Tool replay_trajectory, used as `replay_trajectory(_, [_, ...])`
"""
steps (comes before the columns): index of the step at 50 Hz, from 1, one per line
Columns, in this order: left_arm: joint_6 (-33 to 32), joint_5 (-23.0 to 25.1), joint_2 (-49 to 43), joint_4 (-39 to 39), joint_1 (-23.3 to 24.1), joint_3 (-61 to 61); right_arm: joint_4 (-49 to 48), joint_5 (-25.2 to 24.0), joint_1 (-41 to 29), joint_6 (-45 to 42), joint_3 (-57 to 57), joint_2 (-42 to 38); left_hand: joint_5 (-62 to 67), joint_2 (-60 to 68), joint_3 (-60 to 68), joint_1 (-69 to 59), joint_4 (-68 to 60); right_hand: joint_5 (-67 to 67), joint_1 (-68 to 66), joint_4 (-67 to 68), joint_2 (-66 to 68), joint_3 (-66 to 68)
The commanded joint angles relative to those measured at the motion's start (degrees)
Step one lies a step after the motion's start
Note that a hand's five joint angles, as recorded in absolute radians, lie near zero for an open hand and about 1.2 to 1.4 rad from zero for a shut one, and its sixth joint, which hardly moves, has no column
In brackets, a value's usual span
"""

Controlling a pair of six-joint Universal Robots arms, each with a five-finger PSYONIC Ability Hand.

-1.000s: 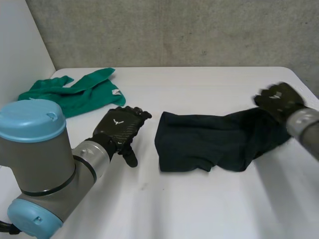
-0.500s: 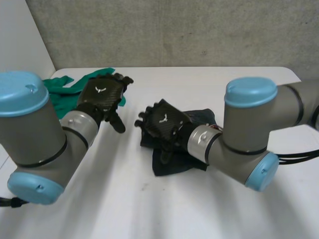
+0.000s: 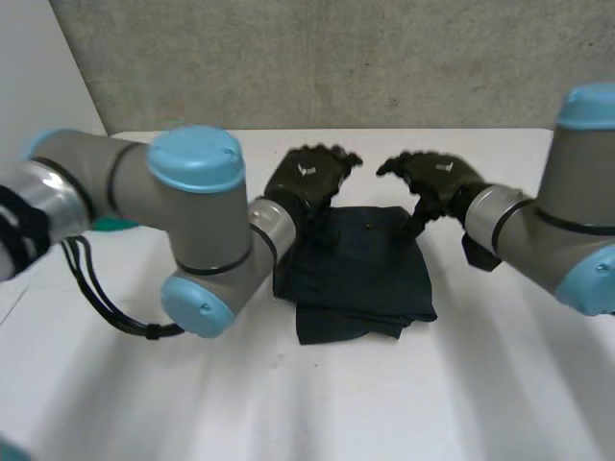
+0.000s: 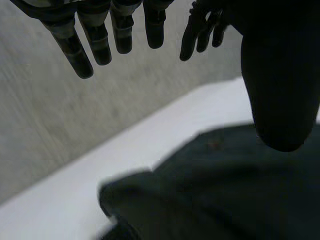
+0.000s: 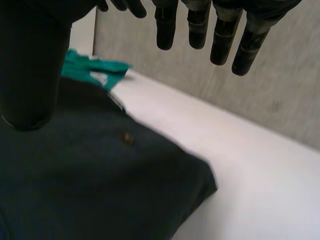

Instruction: Fold the laundry.

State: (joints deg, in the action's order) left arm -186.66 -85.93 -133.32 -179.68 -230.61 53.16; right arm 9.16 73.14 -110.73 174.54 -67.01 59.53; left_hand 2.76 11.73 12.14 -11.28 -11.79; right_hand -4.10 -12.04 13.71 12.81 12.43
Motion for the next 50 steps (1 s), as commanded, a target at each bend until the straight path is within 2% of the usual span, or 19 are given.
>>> replay_trajectory(1, [-0.9,-4.5,-7.0,8.0,-1.0,-3.2,2.0,0.3,-0.3,-1.4,4.3,-11.6,0.3,1.3,0.9,-1.8,-1.3,4.1,2.0,-3.7,-2.8,-2.4])
replay_trajectory(11, [-7.7,-6.0,-6.7,10.5,-2.7,1.2,2.2,2.3,-0.4,-11.1,4.3,-15.9,-0.7,0.3,-0.1,-0.8,-0.3,4.1,2.0,-3.7,-2.8,-2.4])
replay_trajectory(18, [-9.5,-5.7,-5.0,10.8,-1.8,1.7,1.8,5.1,-0.3,-15.5,3.6,-14.2,-1.5,-0.5,-0.9,0.1,0.6,4.1,2.0,-3.7,-2.8,-2.4])
replay_trajectory(26, [-8.6,-5.1,3.1,10.4,-1.5,1.8,-2.4,5.4,0.3,-14.2,-0.9,-4.4,-2.2,-1.2,-1.6,0.7,1.2,4.1,2.0,-3.7,-2.8,-2.4])
replay_trajectory(32, [-5.9,-4.9,10.6,10.5,-1.9,2.9,-8.3,7.2,0.2,-12.2,-8.7,4.0,-2.5,-1.5,-1.9,1.1,1.6,4.1,2.0,-3.7,-2.8,-2.4])
replay_trajectory(34, [-4.7,-3.9,12.9,10.7,-2.1,3.2,-9.3,8.4,0.3,-12.0,-11.8,7.5,-2.5,-1.5,-1.9,1.1,1.6,4.1,2.0,-3.7,-2.8,-2.4])
replay_trajectory(38, [-1.4,1.0,17.6,12.9,-3.0,4.5,-10.0,9.8,-0.6,-11.9,-17.5,12.9,-2.2,-1.2,-1.6,0.7,1.2,4.1,2.0,-3.7,-2.8,-2.4])
replay_trajectory(39, [-0.2,3.1,18.8,14.4,-3.5,5.0,-10.1,9.8,-0.7,-11.9,-18.5,13.5,-2.2,-1.2,-1.6,0.7,1.2,4.1,2.0,-3.7,-2.8,-2.4])
replay_trajectory(43, [2.1,6.5,20.9,18.2,-4.8,6.2,-12.1,9.7,-2.5,-11.9,-23.8,14.6,-2.2,-1.2,-1.6,0.7,1.2,4.1,2.0,-3.7,-2.8,-2.4])
replay_trajectory(50, [3.1,7.4,22.7,19.3,-5.0,9.1,-19.0,9.4,-6.8,-12.0,-31.4,14.2,-2.2,-1.2,-1.6,0.7,1.2,4.1,2.0,-3.7,-2.8,-2.4])
